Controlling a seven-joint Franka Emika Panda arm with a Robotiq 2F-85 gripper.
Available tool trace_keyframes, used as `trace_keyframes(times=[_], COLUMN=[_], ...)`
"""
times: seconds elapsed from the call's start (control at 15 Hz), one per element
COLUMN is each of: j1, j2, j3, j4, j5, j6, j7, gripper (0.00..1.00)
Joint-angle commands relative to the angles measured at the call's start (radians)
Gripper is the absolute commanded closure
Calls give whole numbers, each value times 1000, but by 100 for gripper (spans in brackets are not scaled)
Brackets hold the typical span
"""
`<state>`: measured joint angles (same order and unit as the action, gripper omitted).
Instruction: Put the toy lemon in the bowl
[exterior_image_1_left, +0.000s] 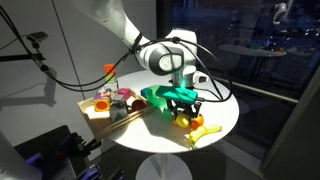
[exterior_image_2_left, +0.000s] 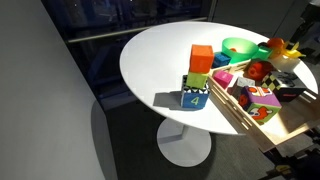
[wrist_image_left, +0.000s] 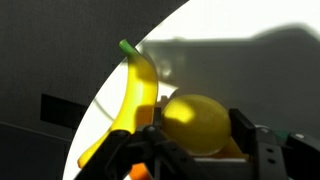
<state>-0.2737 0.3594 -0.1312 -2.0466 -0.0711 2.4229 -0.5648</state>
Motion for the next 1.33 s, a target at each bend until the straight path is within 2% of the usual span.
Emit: trace_keyframes(times=[0.0, 0.6, 1.27], j1=[3, 75, 196], j2=[-73, -150, -140], j3=[21, 61, 90], j4=[-28, -31, -31], j5=[22, 59, 18], j6=[-16, -6, 36], j7=[30, 141, 321], gripper=[58, 58, 58])
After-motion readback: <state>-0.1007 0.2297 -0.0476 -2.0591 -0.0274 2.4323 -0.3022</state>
